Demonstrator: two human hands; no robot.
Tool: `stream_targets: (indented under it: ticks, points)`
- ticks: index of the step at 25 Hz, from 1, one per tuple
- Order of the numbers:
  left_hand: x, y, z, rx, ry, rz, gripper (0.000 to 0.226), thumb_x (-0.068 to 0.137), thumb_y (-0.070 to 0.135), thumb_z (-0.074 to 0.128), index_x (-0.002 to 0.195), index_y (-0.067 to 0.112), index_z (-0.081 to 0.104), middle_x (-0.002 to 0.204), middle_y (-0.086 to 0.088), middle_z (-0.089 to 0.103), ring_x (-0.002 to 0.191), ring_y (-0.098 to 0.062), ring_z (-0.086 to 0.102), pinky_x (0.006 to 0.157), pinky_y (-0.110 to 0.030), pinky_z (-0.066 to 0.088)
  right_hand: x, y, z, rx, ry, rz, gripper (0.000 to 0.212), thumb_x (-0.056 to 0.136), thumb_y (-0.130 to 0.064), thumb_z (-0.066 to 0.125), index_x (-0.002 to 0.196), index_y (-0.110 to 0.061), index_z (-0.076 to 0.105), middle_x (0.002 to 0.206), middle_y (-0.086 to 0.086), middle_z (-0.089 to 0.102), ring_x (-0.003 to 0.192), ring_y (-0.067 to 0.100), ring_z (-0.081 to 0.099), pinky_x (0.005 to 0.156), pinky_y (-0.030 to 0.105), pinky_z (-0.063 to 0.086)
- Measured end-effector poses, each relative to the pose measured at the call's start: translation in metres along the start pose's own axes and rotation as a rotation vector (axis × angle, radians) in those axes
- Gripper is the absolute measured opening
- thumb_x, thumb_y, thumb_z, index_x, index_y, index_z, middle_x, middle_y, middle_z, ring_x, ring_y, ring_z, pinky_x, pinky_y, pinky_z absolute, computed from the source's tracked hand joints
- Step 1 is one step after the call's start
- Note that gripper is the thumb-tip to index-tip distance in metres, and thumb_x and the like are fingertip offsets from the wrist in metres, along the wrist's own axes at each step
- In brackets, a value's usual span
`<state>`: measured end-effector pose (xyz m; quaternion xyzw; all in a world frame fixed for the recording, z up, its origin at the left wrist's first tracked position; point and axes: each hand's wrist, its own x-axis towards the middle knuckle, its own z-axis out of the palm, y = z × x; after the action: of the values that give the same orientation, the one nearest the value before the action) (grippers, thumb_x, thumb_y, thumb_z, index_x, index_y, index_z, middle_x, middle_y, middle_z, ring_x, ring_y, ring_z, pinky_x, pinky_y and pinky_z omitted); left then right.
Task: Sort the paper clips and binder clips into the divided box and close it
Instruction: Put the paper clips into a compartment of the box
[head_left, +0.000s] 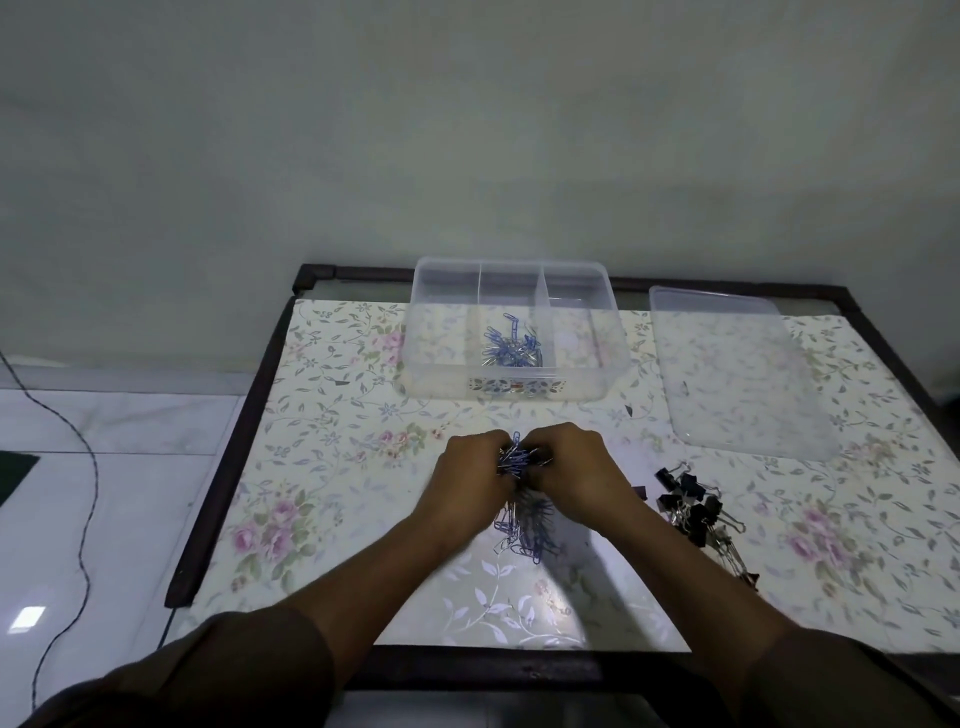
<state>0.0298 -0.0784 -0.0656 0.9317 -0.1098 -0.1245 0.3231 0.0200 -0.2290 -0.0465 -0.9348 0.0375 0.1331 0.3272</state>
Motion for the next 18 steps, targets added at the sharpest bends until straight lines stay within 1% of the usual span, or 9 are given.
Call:
stream_targets:
  ticks: [2,4,6,7,11,13,14,16,18]
  points:
    - [-0.002,0.002,-0.003,-0.047,0.024,0.001,0.017,0.076,0.01,0.062,0.09,0.013,0.071,0.082,-0.006,0.072,0.078,-0.025,0.065,0.071,-0.043,0.053,-0.004,-0.003,-0.004,0.008,0.017,-0.009,0.015,0.084,-0.006,0.071,0.093,-0.014,0.079,0.084,0.007,0.076,0.079,0.022,0.067,0.059,0.02,0.044]
    - [-0.005,0.007,-0.011,-0.078,0.048,0.029,0.015,0.079,0.009,0.063,0.088,0.013,0.073,0.077,-0.006,0.072,0.073,-0.023,0.065,0.067,-0.037,0.052,-0.007,-0.009,-0.01,0.015,0.032,-0.019,0.011,0.083,-0.007,0.071,0.088,-0.013,0.079,0.081,0.008,0.076,0.079,0.025,0.068,0.06,0.024,0.044]
    - [-0.005,0.016,-0.024,-0.092,0.074,0.06,0.016,0.081,0.007,0.064,0.089,0.014,0.076,0.077,-0.005,0.073,0.07,-0.02,0.064,0.063,-0.031,0.047,-0.007,-0.017,-0.02,0.007,0.054,-0.029,0.01,0.084,-0.008,0.072,0.085,-0.015,0.079,0.077,0.006,0.074,0.075,0.022,0.068,0.057,0.021,0.042]
    - [-0.004,0.021,-0.032,-0.103,0.093,0.072,0.017,0.081,0.007,0.066,0.091,0.015,0.078,0.078,-0.005,0.075,0.07,-0.019,0.065,0.064,-0.03,0.047,-0.006,-0.022,-0.027,-0.001,0.071,-0.038,0.01,0.085,-0.009,0.072,0.086,-0.016,0.079,0.078,0.005,0.074,0.075,0.02,0.068,0.056,0.02,0.042]
    - [0.013,0.044,-0.069,-0.186,0.207,0.118,0.021,0.083,0.01,0.072,0.1,0.018,0.08,0.086,-0.003,0.078,0.077,-0.016,0.07,0.073,-0.03,0.055,0.009,-0.047,-0.063,-0.025,0.171,-0.107,0.014,0.089,-0.012,0.072,0.099,-0.017,0.08,0.088,0.004,0.076,0.078,0.017,0.068,0.06,0.014,0.044]
    - [0.035,0.051,-0.084,-0.2,0.246,0.128,0.019,0.083,0.01,0.072,0.098,0.018,0.08,0.083,-0.003,0.078,0.074,-0.014,0.071,0.07,-0.027,0.055,0.027,-0.058,-0.079,0.001,0.218,-0.122,0.015,0.088,-0.011,0.073,0.1,-0.016,0.08,0.089,0.004,0.076,0.08,0.019,0.07,0.064,0.021,0.05]
    - [0.048,0.053,-0.089,-0.199,0.25,0.131,0.018,0.083,0.009,0.072,0.096,0.017,0.081,0.08,-0.003,0.077,0.072,-0.015,0.07,0.069,-0.028,0.055,0.038,-0.06,-0.084,0.05,0.237,-0.115,0.014,0.087,-0.009,0.073,0.098,-0.015,0.08,0.087,0.005,0.077,0.08,0.021,0.071,0.066,0.028,0.055]
    - [0.075,0.053,-0.094,-0.187,0.234,0.129,0.016,0.08,0.007,0.072,0.092,0.014,0.08,0.078,-0.006,0.076,0.073,-0.019,0.071,0.07,-0.035,0.057,0.062,-0.06,-0.088,0.174,0.256,-0.073,0.015,0.084,-0.005,0.073,0.092,-0.014,0.081,0.083,0.008,0.078,0.082,0.026,0.074,0.075,0.04,0.061]
    - [0.097,0.048,-0.092,-0.146,0.189,0.114,0.017,0.076,0.004,0.074,0.09,0.012,0.08,0.078,-0.009,0.076,0.076,-0.024,0.072,0.07,-0.035,0.057,0.082,-0.053,-0.085,0.265,0.236,-0.002,0.014,0.082,-0.005,0.075,0.086,-0.016,0.081,0.081,0.009,0.078,0.084,0.027,0.075,0.082,0.046,0.062]
